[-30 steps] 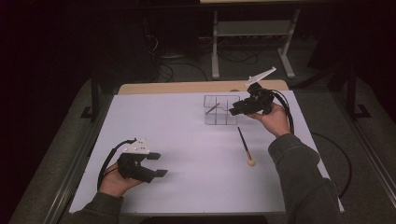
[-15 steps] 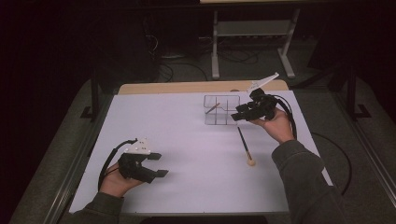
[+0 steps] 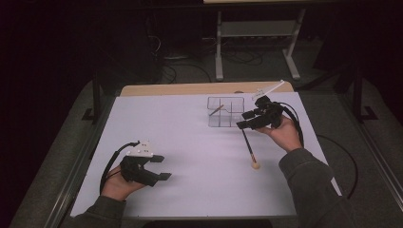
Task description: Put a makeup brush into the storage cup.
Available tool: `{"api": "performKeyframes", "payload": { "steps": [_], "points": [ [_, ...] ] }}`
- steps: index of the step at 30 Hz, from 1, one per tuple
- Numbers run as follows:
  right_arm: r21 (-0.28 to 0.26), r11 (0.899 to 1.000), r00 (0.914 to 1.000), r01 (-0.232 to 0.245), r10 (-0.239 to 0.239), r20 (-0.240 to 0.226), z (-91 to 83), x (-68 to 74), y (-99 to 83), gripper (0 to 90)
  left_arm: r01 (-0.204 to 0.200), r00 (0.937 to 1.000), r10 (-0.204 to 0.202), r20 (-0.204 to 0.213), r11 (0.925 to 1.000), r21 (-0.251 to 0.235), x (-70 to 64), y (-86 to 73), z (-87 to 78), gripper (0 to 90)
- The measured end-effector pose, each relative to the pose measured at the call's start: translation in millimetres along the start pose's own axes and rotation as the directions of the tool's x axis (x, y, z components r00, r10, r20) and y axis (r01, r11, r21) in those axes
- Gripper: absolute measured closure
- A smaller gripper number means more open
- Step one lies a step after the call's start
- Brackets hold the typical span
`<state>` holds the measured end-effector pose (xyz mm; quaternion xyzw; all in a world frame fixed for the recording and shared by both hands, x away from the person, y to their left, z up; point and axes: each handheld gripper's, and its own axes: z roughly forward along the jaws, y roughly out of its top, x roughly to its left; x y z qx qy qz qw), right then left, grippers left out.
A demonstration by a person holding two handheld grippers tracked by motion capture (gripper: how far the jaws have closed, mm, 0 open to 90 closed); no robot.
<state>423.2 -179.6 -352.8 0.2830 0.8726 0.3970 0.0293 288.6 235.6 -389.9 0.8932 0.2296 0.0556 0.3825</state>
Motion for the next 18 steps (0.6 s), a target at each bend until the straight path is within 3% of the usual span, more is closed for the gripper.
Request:
{"api": "performKeyframes", "payload": {
  "steps": [18],
  "points": [
    [0.012, 0.999, 0.9991, -0.035, 0.034, 0.026, -8.4, 8.5, -20.9, 39.9, -0.005, 1.0000, 0.005, -0.003, 1.0000, 0.007, -0.6, 1.0, 1.0, 29.6]
  ]
}}
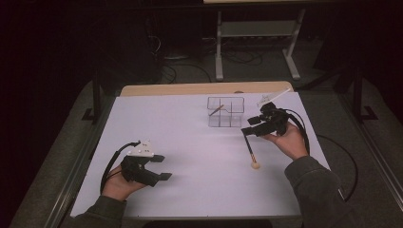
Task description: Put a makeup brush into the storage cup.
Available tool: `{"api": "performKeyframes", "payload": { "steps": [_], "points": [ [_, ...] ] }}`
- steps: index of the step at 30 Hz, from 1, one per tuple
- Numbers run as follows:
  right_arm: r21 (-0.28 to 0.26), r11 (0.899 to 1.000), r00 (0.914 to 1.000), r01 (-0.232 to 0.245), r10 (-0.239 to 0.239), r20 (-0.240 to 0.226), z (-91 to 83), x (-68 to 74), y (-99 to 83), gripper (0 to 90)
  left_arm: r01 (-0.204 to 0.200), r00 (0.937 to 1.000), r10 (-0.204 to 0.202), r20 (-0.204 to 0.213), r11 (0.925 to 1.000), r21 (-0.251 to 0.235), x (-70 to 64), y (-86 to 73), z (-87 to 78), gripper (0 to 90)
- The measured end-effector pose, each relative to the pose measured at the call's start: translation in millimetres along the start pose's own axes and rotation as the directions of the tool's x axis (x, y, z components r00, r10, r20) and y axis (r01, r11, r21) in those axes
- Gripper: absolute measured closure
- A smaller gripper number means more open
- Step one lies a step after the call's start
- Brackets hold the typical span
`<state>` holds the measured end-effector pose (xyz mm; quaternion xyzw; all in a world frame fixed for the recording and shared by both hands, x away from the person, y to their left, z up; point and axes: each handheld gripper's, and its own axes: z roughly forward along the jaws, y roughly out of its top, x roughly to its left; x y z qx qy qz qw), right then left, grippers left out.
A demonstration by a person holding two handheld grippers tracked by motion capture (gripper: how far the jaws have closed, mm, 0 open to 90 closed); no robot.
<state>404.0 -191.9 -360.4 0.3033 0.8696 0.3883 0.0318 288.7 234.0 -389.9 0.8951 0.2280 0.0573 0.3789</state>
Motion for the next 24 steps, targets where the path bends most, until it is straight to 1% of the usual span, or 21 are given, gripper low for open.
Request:
{"api": "performKeyframes", "payload": {
  "steps": [2, 3, 4, 5, 8, 9, 10, 12, 14, 15, 16, 17, 19, 20, 21, 24],
  "points": [
    [0.005, 1.000, 1.0000, -0.001, 0.001, 0.004, -0.8, 0.8, -2.8, 39.9, 0.004, 1.0000, -0.004, 0.000, 1.0000, -0.003, -0.3, -0.6, 0.1, 29.5],
    [0.010, 1.000, 0.9999, -0.014, 0.013, 0.003, -0.9, 1.9, -3.6, 39.8, 0.005, 1.0000, -0.005, -0.001, 1.0000, -0.001, -0.4, -0.7, 0.1, 29.5],
    [0.010, 1.000, 1.0000, -0.004, 0.004, 0.009, -0.9, 1.8, -5.1, 39.8, 0.004, 1.0000, -0.004, -0.001, 1.0000, -0.004, -0.4, -0.9, 0.2, 29.5],
    [0.016, 1.000, 0.9999, -0.015, 0.015, 0.009, -1.7, 2.9, -5.4, 39.9, 0.004, 1.0000, -0.004, -0.002, 1.0000, -0.002, -0.9, -0.9, -0.1, 29.5],
    [0.019, 1.000, 0.9997, -0.014, 0.013, 0.020, -2.2, 4.6, -7.7, 40.3, 0.001, 1.0000, -0.001, -0.006, 1.0000, -0.002, -1.0, -0.5, -1.0, 29.1],
    [0.021, 1.000, 0.9998, -0.006, 0.005, 0.021, -1.8, 4.4, -9.1, 40.3, 0.003, 1.0000, -0.003, -0.008, 1.0000, -0.005, -1.3, -0.4, -1.1, 28.8],
    [0.028, 0.999, 0.9997, -0.016, 0.016, 0.020, -1.9, 5.4, -9.3, 40.3, 0.001, 1.0000, -0.001, -0.008, 1.0000, -0.005, -1.5, -0.3, -1.3, 28.6],
    [0.031, 0.999, 0.9997, -0.010, 0.009, 0.023, -0.8, 5.9, -11.1, 40.3, 0.003, 1.0000, -0.003, -0.007, 1.0000, -0.007, -2.6, -0.4, -0.8, 28.3],
    [0.043, 0.999, 0.9994, -0.021, 0.019, 0.030, -0.1, 8.1, -12.6, 40.5, 0.000, 1.0000, 0.000, -0.007, 1.0000, -0.005, -3.5, -0.5, -0.9, 28.2],
    [0.041, 0.999, 0.9996, -0.008, 0.007, 0.029, 1.2, 7.6, -13.9, 40.5, 0.000, 1.0000, 0.000, -0.008, 1.0000, -0.004, -4.0, -0.5, -0.9, 28.2],
    [0.049, 0.999, 0.9994, -0.022, 0.020, 0.029, 2.0, 9.1, -14.9, 40.6, 0.000, 1.0000, 0.000, -0.009, 1.0000, -0.004, -4.2, -0.4, -1.2, 28.2],
    [0.053, 0.999, 0.9995, -0.012, 0.010, 0.031, 2.9, 9.0, -16.0, 40.7, 0.007, 0.9999, -0.007, -0.010, 0.9999, -0.011, -4.7, -0.4, -1.1, 28.1],
    [0.058, 0.998, 0.9993, -0.021, 0.019, 0.032, 4.5, 10.5, -17.6, 40.7, 0.004, 0.9999, -0.004, -0.015, 0.9998, -0.017, -4.3, -0.4, -1.8, 28.0],
    [0.059, 0.998, 0.9993, -0.014, 0.012, 0.034, 5.7, 10.2, -18.8, 40.7, 0.005, 0.9999, -0.005, -0.015, 0.9999, -0.015, -4.1, -0.4, -2.3, 28.0],
    [0.066, 0.997, 0.9988, -0.032, 0.029, 0.039, 6.3, 11.6, -19.3, 40.5, 0.009, 0.9998, -0.009, -0.015, 0.9998, -0.017, -4.1, -0.6, -2.3, 27.9],
    [0.080, 0.996, 0.9986, -0.036, 0.033, 0.041, 7.7, 12.1, -20.7, 40.2, 0.004, 0.9999, -0.004, -0.014, 0.9999, -0.016, -3.8, -1.1, -2.0, 27.9]
  ]
}}
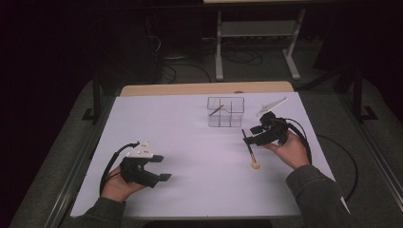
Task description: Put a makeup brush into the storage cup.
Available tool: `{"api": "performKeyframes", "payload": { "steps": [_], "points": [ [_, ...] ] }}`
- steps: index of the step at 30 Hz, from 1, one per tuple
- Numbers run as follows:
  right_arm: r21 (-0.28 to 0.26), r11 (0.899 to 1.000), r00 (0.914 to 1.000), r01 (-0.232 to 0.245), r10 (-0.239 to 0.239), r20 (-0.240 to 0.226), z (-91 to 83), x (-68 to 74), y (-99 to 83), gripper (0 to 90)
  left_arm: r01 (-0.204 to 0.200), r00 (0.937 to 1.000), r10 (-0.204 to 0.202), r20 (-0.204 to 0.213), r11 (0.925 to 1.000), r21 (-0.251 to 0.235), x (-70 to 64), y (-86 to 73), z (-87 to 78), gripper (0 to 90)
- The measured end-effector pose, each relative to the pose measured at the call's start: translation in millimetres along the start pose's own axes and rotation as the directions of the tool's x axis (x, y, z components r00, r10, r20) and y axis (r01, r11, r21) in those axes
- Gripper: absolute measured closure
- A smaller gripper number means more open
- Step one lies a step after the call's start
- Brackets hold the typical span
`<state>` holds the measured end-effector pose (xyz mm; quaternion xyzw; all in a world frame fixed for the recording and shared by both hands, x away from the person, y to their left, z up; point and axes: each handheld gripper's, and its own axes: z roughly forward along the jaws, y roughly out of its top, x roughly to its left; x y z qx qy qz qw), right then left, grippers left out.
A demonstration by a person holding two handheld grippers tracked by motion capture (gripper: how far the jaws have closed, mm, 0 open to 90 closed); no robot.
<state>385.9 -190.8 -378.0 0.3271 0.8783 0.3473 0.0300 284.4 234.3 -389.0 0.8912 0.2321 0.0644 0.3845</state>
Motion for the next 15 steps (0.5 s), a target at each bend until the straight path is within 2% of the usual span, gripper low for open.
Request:
{"api": "performKeyframes", "payload": {
  "steps": [3, 4, 5, 7, 8, 10, 15],
  "points": [
    [-0.008, 1.000, 1.0000, 0.006, -0.006, 0.006, 1.0, 0.3, -2.9, 40.2, 0.001, 1.0000, -0.001, 0.001, 1.0000, -0.004, 0.0, 0.0, -0.1, 27.4],
    [-0.006, 1.000, 0.9999, -0.009, 0.009, 0.006, 1.6, 1.4, -3.8, 40.1, 0.002, 1.0000, -0.002, 0.001, 1.0000, -0.006, 0.0, 0.0, -0.3, 27.4],
    [-0.001, 1.000, 1.0000, -0.001, 0.001, 0.009, 2.5, 1.0, -5.3, 40.1, 0.001, 1.0000, -0.001, 0.001, 1.0000, -0.006, 0.1, 0.0, -0.4, 27.4],
    [0.002, 1.000, 0.9999, -0.015, 0.015, 0.007, 4.5, 2.1, -8.1, 40.0, 0.001, 1.0000, -0.001, 0.001, 1.0000, -0.008, 0.3, -0.3, -0.4, 27.3],
    [0.004, 1.000, 0.9999, -0.004, 0.004, 0.013, 5.7, 1.6, -9.9, 39.9, 0.005, 1.0000, -0.005, 0.002, 0.9999, -0.008, 0.2, -0.6, -0.6, 27.3],
    [0.017, 1.000, 0.9995, -0.025, 0.024, 0.019, 7.6, 2.4, -12.5, 39.8, 0.011, 0.9999, -0.011, -0.003, 0.9999, -0.011, 0.7, -0.9, -1.2, 26.8],
    [0.028, 0.999, 0.9992, -0.037, 0.037, 0.018, 11.6, 2.9, -18.6, 40.4, 0.018, 0.9998, -0.018, -0.004, 0.9997, -0.016, 1.1, -1.7, -1.5, 26.2]
  ]
}}
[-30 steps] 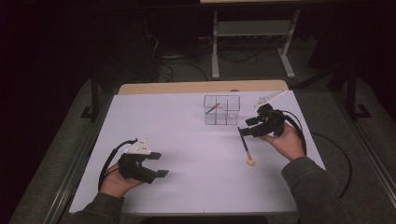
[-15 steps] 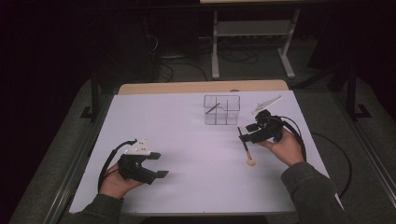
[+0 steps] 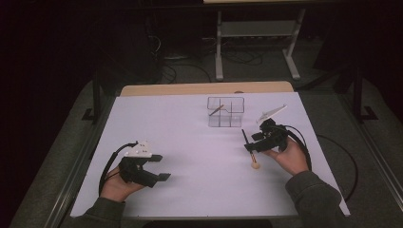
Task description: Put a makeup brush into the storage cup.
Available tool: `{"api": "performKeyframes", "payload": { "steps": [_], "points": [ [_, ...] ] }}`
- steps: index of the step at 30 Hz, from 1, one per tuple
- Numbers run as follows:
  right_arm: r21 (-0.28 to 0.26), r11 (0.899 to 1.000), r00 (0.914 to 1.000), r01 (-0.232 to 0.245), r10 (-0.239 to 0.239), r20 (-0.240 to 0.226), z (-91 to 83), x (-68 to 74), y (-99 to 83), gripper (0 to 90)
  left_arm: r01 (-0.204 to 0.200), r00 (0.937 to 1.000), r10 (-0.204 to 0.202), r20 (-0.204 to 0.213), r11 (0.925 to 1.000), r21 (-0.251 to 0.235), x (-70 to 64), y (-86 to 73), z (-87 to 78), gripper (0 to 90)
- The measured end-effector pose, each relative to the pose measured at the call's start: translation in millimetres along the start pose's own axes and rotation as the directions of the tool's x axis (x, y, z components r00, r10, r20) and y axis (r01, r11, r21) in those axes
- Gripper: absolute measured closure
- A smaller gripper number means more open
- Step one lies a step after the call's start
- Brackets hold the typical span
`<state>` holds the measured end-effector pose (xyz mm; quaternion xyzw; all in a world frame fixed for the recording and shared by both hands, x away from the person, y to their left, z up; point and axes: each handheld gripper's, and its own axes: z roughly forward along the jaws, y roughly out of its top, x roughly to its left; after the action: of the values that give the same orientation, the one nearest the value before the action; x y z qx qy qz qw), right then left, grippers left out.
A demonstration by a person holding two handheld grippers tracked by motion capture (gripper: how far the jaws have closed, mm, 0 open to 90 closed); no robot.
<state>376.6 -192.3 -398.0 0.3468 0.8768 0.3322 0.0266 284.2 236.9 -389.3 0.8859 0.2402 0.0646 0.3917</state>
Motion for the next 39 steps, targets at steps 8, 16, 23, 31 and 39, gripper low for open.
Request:
{"api": "performKeyframes", "payload": {
  "steps": [8, 16, 23, 31, 39],
  "points": [
    [0.017, 1.000, 1.0000, -0.001, 0.001, 0.007, 2.8, 1.4, -7.0, 43.7, 0.000, 1.0000, 0.000, 0.002, 1.0000, 0.003, -0.3, 0.2, 0.5, 26.2],
    [0.060, 0.998, 0.9998, -0.017, 0.017, 0.012, 10.0, 1.6, -13.9, 47.9, -0.001, 1.0000, 0.001, 0.002, 1.0000, 0.004, 0.0, 0.1, 0.5, 26.4],
    [0.092, 0.995, 0.9993, -0.030, 0.028, 0.025, 14.6, 1.2, -14.4, 52.6, -0.005, 1.0000, 0.005, 0.004, 1.0000, 0.008, -0.1, 0.5, 0.2, 26.4],
    [0.129, 0.991, 0.9988, -0.035, 0.030, 0.040, 21.4, 0.0, -14.6, 57.3, -0.006, 1.0000, 0.006, 0.002, 0.9999, 0.009, 0.0, 1.0, 0.2, 26.4],
    [0.167, 0.985, 0.9974, -0.040, 0.029, 0.066, 26.2, -1.7, -15.2, 62.5, -0.001, 1.0000, 0.001, 0.001, 1.0000, 0.008, 0.6, 0.6, -0.3, 26.5]
  ]
}}
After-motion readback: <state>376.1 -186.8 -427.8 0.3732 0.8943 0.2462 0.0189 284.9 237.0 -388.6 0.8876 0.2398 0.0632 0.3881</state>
